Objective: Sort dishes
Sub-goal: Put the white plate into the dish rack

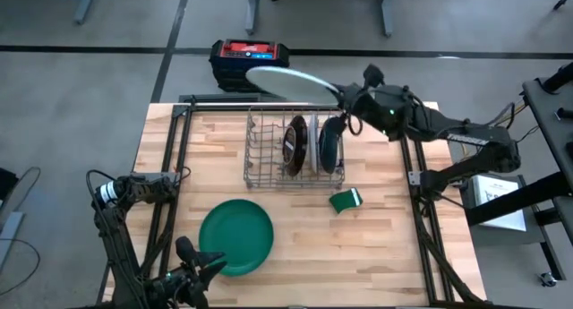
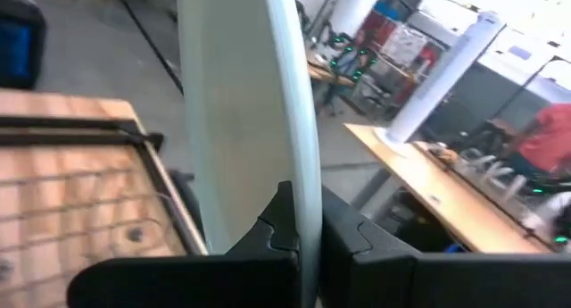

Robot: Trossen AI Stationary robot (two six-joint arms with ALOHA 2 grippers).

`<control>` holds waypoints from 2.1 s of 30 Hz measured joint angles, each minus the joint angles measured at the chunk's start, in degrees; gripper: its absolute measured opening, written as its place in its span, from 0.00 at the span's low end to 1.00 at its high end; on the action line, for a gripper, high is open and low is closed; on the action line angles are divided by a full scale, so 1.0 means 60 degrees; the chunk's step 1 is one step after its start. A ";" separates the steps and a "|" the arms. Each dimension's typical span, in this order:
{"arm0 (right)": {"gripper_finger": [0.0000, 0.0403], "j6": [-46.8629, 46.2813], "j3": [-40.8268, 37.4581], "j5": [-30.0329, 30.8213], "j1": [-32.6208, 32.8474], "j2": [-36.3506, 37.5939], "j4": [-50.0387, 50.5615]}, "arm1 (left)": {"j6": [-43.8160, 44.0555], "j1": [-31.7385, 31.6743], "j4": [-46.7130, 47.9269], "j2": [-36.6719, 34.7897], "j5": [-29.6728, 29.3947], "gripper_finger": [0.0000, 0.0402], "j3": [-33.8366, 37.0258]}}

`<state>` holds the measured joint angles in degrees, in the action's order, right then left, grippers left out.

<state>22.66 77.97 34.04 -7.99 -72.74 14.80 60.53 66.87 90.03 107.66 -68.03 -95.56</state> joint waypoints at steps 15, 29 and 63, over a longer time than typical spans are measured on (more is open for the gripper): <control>0.00 0.0342 -0.0058 -0.3299 -0.2531 -0.0264 0.1083 | -0.0996 -0.0360 0.0001 -0.0348 -0.0073 0.29 -0.0063; 0.00 0.0062 -0.0397 -0.4500 -0.3700 -0.0698 0.1537 | -0.1263 -0.0847 0.0001 -0.0488 -0.0076 0.29 -0.0059; 0.00 0.0767 -0.0466 -0.4547 -0.3857 -0.2164 0.1956 | -0.1260 -0.1038 -0.0002 -0.0521 0.0007 0.29 -0.0052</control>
<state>27.26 75.18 6.76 -31.14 -85.72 26.53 52.97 60.64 90.02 104.53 -67.99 -95.88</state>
